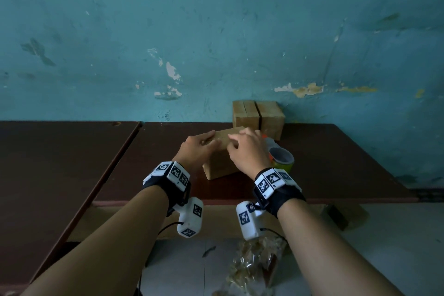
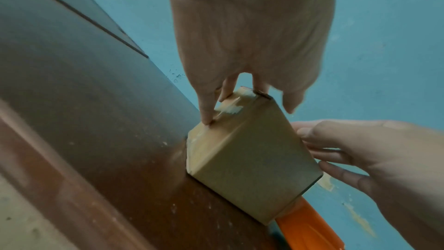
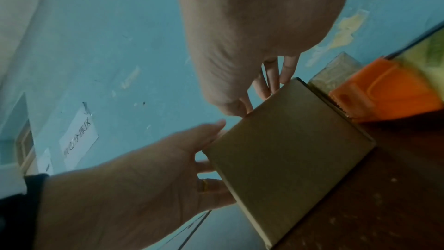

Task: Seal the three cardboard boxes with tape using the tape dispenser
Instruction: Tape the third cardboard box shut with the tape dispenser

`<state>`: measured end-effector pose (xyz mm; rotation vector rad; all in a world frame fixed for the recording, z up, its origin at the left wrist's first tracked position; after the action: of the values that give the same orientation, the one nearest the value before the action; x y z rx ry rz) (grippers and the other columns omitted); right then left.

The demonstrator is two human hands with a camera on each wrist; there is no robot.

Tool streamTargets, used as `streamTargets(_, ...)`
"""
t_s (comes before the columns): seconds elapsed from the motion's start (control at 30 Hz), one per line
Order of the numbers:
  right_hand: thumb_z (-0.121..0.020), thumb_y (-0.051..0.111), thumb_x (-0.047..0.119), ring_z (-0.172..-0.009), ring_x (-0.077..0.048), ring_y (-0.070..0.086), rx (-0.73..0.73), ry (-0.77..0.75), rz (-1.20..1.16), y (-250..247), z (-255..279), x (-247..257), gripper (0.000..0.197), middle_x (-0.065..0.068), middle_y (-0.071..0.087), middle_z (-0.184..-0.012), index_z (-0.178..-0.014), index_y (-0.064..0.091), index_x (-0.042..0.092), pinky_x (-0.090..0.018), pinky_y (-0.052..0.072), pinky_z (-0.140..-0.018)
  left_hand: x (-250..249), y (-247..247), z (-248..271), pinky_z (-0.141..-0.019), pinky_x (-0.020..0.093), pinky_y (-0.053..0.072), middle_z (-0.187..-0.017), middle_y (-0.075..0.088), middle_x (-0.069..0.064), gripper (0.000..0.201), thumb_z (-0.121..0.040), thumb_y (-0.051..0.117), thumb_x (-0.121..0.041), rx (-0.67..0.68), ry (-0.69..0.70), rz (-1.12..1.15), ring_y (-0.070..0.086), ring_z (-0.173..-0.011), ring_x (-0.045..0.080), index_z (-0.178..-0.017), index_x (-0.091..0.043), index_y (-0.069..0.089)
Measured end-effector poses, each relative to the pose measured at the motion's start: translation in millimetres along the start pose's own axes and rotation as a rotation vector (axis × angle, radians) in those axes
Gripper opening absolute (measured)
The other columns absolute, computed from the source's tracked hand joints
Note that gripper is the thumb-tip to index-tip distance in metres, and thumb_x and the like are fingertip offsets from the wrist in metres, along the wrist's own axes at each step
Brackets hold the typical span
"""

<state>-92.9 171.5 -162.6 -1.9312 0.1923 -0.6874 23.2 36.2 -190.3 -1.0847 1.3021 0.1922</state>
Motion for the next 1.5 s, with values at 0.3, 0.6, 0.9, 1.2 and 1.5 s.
streamTargets(0.3,-0.102,0.054,0.037,-0.121,-0.029,0.047,-0.079,-0.041,0.055,5,-8,-4,0.04,-0.003,0.063,-0.13,-0.136,0.072,0.026,-0.046,0.044,-0.101,18,-1,-27,-0.082,0.027,0.048,-0.141,0.066,0.001,0.036,-0.111,0.05,-0.041,0.004,0.01,-0.013,0.065,-0.109,0.021,-0.144,-0.045,0.063)
streamTargets(0.6,-0.104,0.057,0.019,-0.114,-0.02,0.056,-0.29,-0.013,-0.354,-2,-3,-42,0.027,0.001,0.063,-0.116,-0.125,0.075,0.015,-0.043,0.052,-0.098,22,-3,-33,-0.08,0.015,0.044,-0.144,0.065,-0.002,0.034,-0.11,0.051,-0.038,-0.001,0.031,-0.025,0.064,-0.118,0.018,-0.139,-0.047,0.066)
streamTargets(0.9,-0.1,0.063,0.037,-0.124,-0.027,0.054,-0.202,0.373,-0.086,-3,9,-95,0.026,-0.002,0.064,-0.124,-0.121,0.068,0.022,-0.053,0.04,-0.107,21,1,-32,-0.089,0.029,0.058,-0.13,0.068,-0.004,0.033,-0.109,0.052,-0.036,-0.033,0.018,0.039,0.069,-0.103,0.014,-0.133,-0.05,0.069)
streamTargets(1.2,-0.096,0.07,0.049,-0.116,-0.028,0.062,-0.017,0.414,0.041,19,8,-107,0.038,0.0,0.066,-0.113,-0.12,0.06,0.021,-0.054,0.041,-0.106,18,1,-28,-0.105,0.031,0.052,-0.145,0.063,-0.002,0.032,-0.11,0.052,-0.033,-0.008,0.043,0.062,0.061,-0.124,0.019,-0.132,-0.049,0.069)
streamTargets(1.5,-0.093,0.066,0.039,-0.066,-0.026,0.066,-0.139,0.366,-0.199,-12,-3,-104,0.026,-0.003,0.066,-0.073,-0.088,0.071,0.015,-0.03,0.047,-0.058,8,-1,-23,-0.104,0.024,0.04,-0.15,0.058,-0.003,0.035,-0.113,0.048,-0.027,0.036,0.07,0.07,0.052,-0.13,0.013,-0.14,-0.037,0.067)
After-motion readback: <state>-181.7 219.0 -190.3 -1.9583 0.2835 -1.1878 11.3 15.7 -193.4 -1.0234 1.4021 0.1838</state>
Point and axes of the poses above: each hand's wrist, its own z-axis away from the middle knuckle, its own y-axis out of the palm, x = y × z, the point moved 4 cm from there along -z, towards the middle knuckle
